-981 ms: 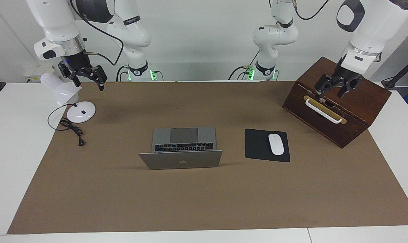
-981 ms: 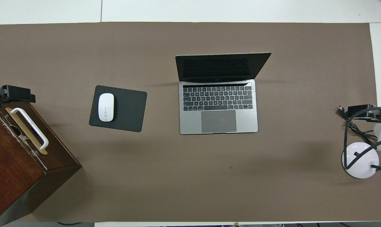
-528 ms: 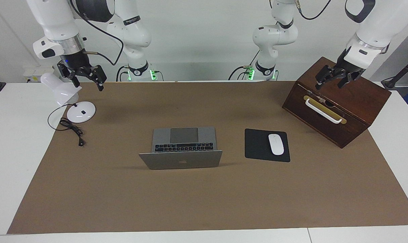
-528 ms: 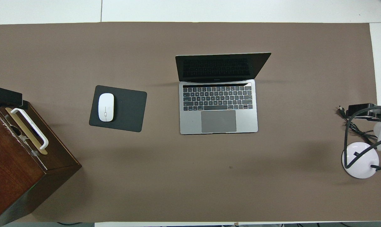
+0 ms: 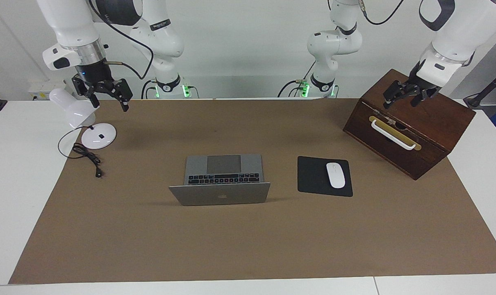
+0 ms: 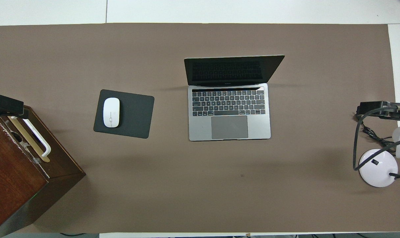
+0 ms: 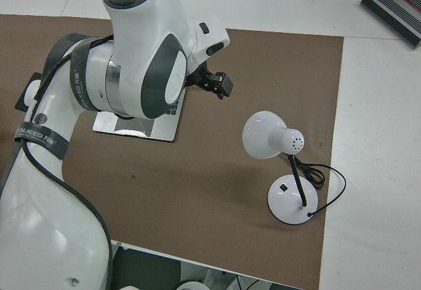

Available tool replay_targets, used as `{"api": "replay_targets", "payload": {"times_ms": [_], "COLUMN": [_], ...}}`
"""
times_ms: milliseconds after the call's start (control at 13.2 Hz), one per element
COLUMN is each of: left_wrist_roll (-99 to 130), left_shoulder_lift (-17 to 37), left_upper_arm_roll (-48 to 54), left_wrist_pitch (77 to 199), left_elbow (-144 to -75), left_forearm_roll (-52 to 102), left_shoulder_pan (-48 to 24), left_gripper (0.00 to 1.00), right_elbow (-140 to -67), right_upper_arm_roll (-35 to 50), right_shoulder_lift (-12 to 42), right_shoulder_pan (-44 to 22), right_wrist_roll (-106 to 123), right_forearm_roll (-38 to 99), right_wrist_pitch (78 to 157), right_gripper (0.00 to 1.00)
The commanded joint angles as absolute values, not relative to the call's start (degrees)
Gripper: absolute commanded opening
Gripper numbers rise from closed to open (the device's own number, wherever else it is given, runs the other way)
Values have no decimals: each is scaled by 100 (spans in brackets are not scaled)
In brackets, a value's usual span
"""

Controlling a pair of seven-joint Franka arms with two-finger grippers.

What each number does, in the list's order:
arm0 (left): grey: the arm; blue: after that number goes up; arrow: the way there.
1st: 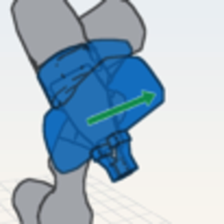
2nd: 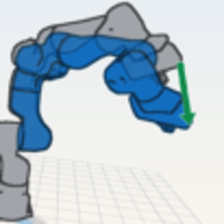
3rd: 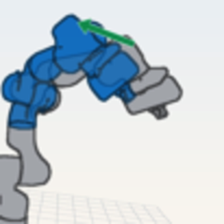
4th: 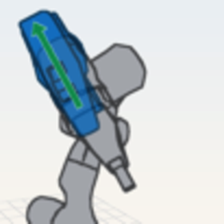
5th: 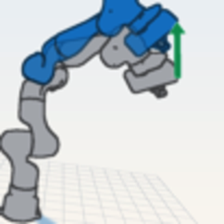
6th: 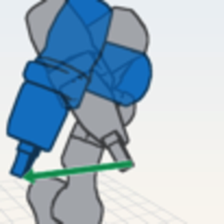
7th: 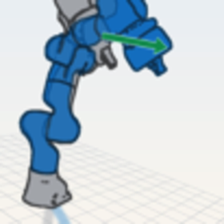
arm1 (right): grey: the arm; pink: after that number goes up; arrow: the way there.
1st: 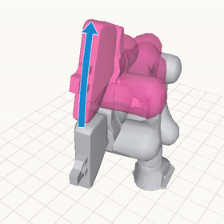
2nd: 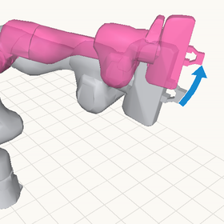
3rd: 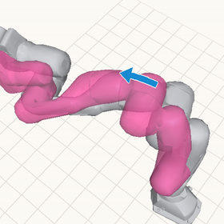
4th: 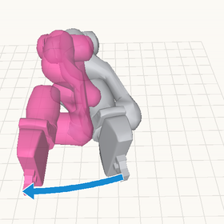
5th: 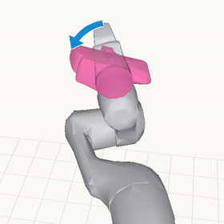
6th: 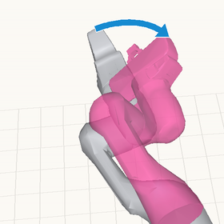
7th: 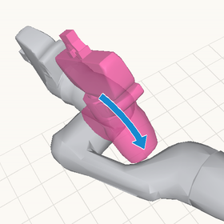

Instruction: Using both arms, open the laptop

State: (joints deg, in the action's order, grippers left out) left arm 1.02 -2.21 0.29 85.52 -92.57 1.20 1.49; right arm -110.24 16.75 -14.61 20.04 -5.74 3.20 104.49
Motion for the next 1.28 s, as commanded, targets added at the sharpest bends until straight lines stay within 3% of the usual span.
{"api": "replay_targets", "payload": {"times_ms": [0, 528, 755, 1208], "left_wrist_roll": [35, 35, 35, 35], "left_shoulder_lift": [-141, -149, -149, -167], "left_upper_arm_roll": [61, 62, 62, 62], "left_wrist_pitch": [8446, 8473, 8481, 8490], "left_elbow": [-9097, -9105, -9114, -9149], "left_forearm_roll": [-18, 9, 9, 9], "left_shoulder_pan": [158, 167, 176, 211], "left_gripper": [100, 100, 100, 100], "right_elbow": [-11004, -10925, -10934, -10934], "right_upper_arm_roll": [1679, 1618, 505, -52], "right_shoulder_lift": [-1450, -1424, -1389, -1327], "right_shoulder_pan": [1951, 1829, 680, 229], "right_wrist_roll": [-510, -475, -527, -527], "right_forearm_roll": [413, 413, 334, 229], "right_wrist_pitch": [10486, 10538, 10503, 10529], "right_gripper": [100, 100, 100, 100]}}
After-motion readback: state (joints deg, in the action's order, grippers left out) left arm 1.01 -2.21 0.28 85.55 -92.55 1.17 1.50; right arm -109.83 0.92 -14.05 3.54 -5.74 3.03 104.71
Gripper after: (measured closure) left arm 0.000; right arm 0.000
